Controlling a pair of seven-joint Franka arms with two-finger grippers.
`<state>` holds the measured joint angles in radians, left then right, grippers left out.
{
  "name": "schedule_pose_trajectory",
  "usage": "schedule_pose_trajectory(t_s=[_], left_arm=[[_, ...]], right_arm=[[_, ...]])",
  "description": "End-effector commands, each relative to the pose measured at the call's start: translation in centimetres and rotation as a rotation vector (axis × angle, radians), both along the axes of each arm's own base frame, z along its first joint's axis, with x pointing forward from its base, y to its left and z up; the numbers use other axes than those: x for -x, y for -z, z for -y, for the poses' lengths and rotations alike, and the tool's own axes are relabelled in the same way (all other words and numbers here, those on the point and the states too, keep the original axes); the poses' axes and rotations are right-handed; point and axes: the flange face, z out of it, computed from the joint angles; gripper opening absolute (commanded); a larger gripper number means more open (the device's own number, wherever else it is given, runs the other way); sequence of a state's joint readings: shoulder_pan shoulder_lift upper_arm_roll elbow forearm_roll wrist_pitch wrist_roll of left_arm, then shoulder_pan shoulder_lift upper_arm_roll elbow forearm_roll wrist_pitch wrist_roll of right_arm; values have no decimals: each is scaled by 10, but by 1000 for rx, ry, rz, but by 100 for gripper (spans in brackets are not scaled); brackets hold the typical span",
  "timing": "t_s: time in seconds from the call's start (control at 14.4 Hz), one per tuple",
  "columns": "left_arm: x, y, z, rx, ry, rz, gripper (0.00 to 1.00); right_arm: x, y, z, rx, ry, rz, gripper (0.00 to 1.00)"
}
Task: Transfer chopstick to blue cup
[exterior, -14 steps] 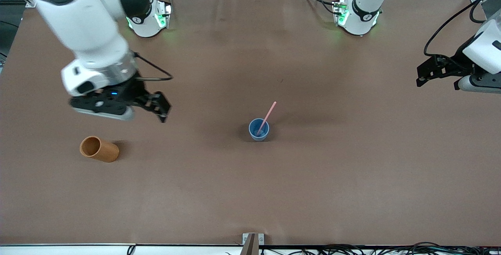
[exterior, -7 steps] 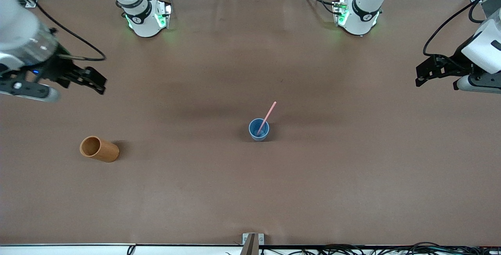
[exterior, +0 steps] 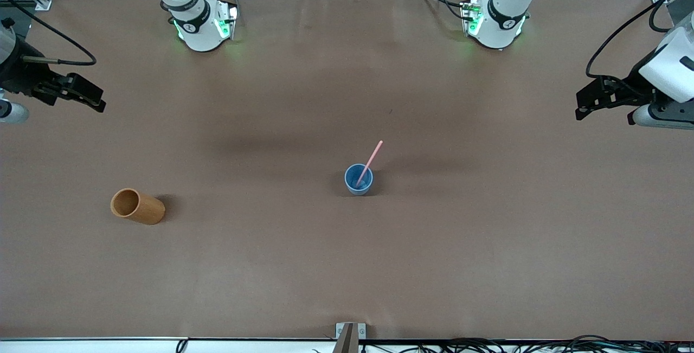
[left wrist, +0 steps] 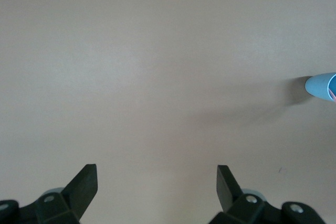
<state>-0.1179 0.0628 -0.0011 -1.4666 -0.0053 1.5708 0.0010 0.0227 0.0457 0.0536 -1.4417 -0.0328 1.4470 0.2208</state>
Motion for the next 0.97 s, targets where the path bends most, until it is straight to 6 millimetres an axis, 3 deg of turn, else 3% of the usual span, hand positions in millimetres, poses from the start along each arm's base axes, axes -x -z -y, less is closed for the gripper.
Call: schedule_pose_trajectory(t_s=[0.0, 0.56, 0.91], left_arm=[[0, -4, 1, -10, 2, 10, 100], [0, -4, 1, -10, 1, 10, 100], [0, -4, 2, -10, 1, 10, 100]], right_arm=[[4, -5, 16, -20, -42, 21, 100], [9, 0, 27, -24, -71, 6, 100], [8, -7, 31, -27, -69, 20, 99]])
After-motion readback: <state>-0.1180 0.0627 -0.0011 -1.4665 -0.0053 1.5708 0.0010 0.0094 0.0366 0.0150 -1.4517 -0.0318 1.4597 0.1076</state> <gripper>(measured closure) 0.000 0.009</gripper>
